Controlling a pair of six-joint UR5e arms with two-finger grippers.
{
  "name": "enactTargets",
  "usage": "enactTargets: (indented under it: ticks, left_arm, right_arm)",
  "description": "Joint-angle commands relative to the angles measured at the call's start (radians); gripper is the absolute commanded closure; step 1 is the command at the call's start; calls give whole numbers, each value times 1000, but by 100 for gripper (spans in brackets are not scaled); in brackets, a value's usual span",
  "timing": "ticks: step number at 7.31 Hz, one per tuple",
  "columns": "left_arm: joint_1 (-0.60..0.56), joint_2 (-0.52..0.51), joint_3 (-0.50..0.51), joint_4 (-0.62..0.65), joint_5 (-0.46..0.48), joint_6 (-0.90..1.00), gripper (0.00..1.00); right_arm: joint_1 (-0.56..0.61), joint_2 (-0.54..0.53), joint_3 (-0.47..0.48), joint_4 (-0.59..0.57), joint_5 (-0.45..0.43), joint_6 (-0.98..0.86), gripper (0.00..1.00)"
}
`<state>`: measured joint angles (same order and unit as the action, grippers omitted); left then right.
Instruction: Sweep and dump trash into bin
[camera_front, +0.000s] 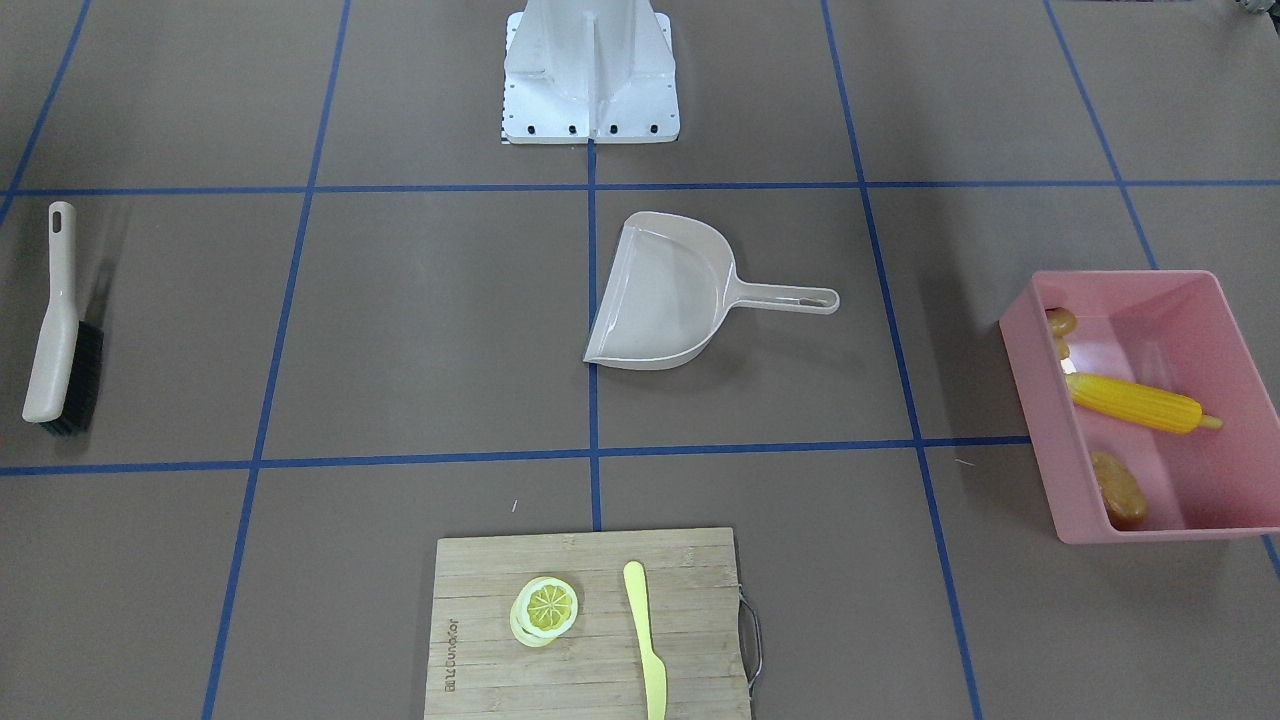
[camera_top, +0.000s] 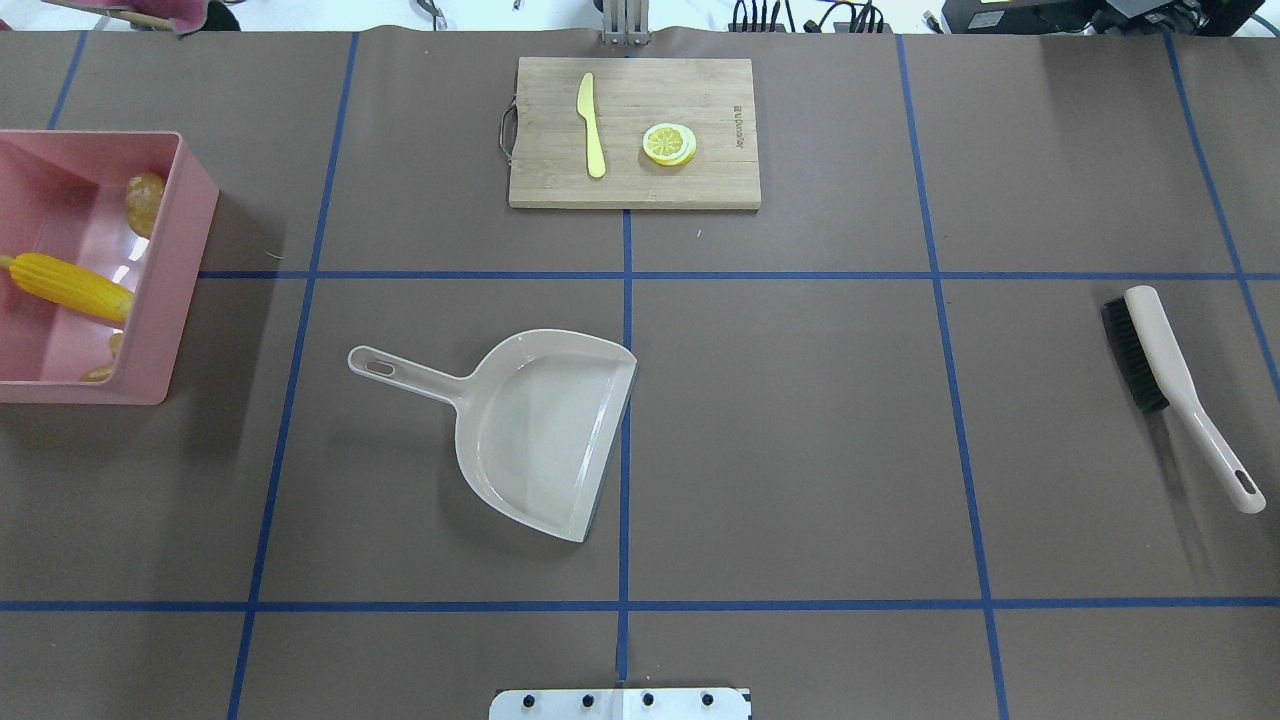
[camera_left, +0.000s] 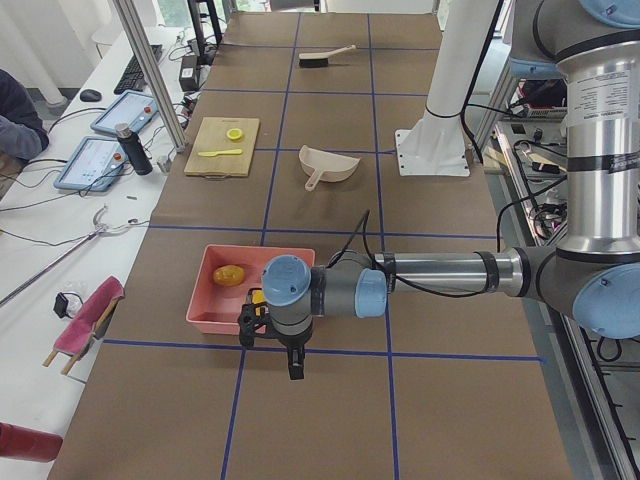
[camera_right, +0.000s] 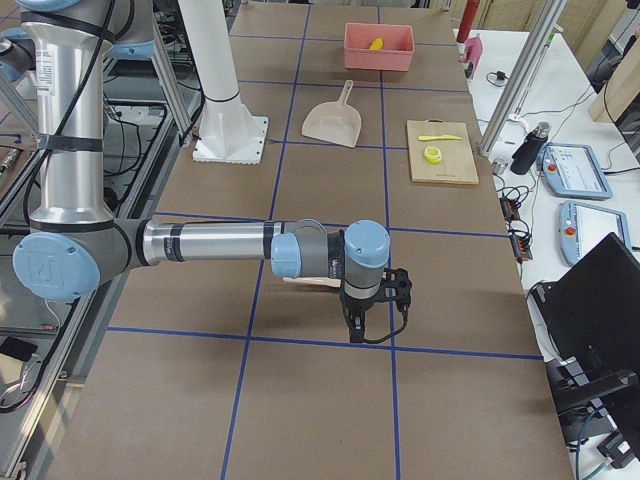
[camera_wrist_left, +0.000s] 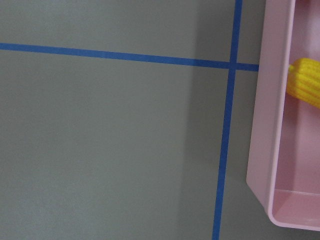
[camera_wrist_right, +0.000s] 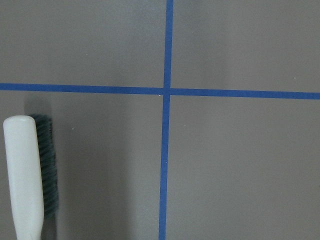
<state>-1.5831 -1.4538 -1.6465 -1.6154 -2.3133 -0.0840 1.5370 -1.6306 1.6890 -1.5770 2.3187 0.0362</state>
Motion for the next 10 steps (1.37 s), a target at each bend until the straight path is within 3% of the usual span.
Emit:
enactTargets:
  ticks: [1,10]
  left_arm:
    - [0,1,1,-17,0,0,1]
    - [0,3,2,-75,-11,-2,1]
  right_arm:
    - [0,0,0,0,1,-1,0]
    - [0,-2,0,-1,8,1,0]
